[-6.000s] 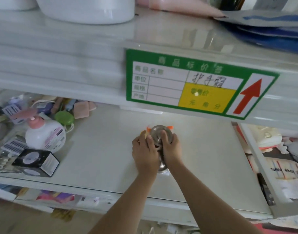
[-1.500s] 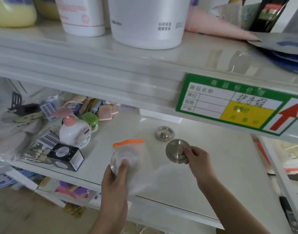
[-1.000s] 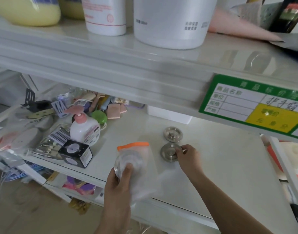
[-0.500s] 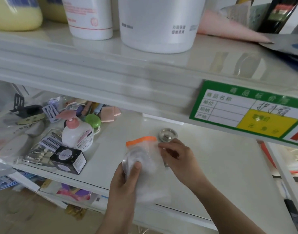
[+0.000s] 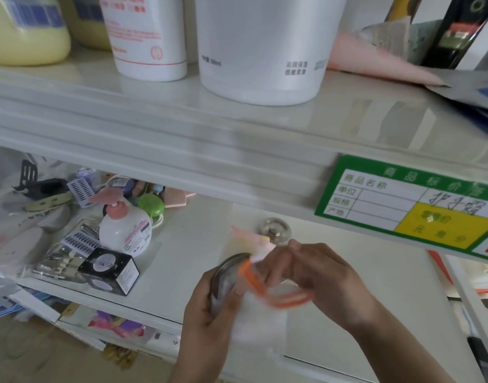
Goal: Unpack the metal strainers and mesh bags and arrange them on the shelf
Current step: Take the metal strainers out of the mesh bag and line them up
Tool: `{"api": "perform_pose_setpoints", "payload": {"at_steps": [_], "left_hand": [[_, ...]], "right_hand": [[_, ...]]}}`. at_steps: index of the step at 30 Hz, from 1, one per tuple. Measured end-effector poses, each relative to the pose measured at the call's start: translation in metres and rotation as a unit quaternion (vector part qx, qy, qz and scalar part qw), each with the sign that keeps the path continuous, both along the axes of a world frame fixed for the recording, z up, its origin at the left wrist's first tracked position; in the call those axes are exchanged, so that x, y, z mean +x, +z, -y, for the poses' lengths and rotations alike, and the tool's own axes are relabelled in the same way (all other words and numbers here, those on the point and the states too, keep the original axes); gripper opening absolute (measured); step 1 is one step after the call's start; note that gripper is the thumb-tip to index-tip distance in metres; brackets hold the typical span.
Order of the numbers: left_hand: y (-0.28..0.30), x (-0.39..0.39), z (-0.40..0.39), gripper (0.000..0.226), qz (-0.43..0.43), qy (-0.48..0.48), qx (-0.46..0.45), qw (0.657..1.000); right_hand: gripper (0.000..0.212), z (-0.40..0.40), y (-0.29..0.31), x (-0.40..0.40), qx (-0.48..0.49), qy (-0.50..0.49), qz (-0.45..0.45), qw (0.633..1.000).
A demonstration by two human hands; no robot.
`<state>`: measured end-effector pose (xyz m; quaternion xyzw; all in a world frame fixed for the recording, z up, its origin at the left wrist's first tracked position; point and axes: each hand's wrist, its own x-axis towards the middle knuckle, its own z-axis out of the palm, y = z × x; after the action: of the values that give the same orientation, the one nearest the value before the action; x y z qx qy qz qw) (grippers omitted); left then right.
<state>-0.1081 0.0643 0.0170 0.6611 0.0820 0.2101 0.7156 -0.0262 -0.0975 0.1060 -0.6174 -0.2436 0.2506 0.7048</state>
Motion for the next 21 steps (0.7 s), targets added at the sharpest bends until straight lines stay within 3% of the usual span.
{"api": "perform_pose_setpoints", "payload": {"at_steps": [2,4,8,13,17,19,21], "left_hand": [[0.000,0.001,0.000,0.043,0.020,0.009,-0.005,1.000],[0.000,0.001,0.000,0.030,0.028,0.006,-0.021,0.999],[0.004,-0.001,-0.002,0.024,0.017,-0.022,-0.065,0.997],[0.003,-0.001,0.000,0.038,0.025,0.003,-0.021,0.999],[-0.008,-0.005,-0.009,0.046,-0.027,0.028,-0.041,0.998],[-0.009,-0.008,-0.019,0.042,-0.059,0.059,-0.051,0.995],[-0.011,-0.015,-0.031,0.037,-0.090,0.110,-0.034,0.989]], "right_hand": [[0.028,-0.005,0.000,-0.001,-0.020,-0.022,-0.021,0.999],[0.009,-0.010,-0.005,0.000,-0.123,-0.086,0.037,0.988],[0.023,-0.017,-0.013,0.001,-0.302,-0.098,0.170,0.933],[0.010,-0.020,-0.019,-0.001,-0.256,-0.165,0.244,0.921],[0.012,-0.004,-0.027,0.007,-0.171,-0.298,0.166,0.924],[0.023,0.016,-0.041,0.021,-0.215,-0.358,0.119,0.901],[0.031,0.036,-0.062,0.028,-0.288,-0.357,0.090,0.884]]}}
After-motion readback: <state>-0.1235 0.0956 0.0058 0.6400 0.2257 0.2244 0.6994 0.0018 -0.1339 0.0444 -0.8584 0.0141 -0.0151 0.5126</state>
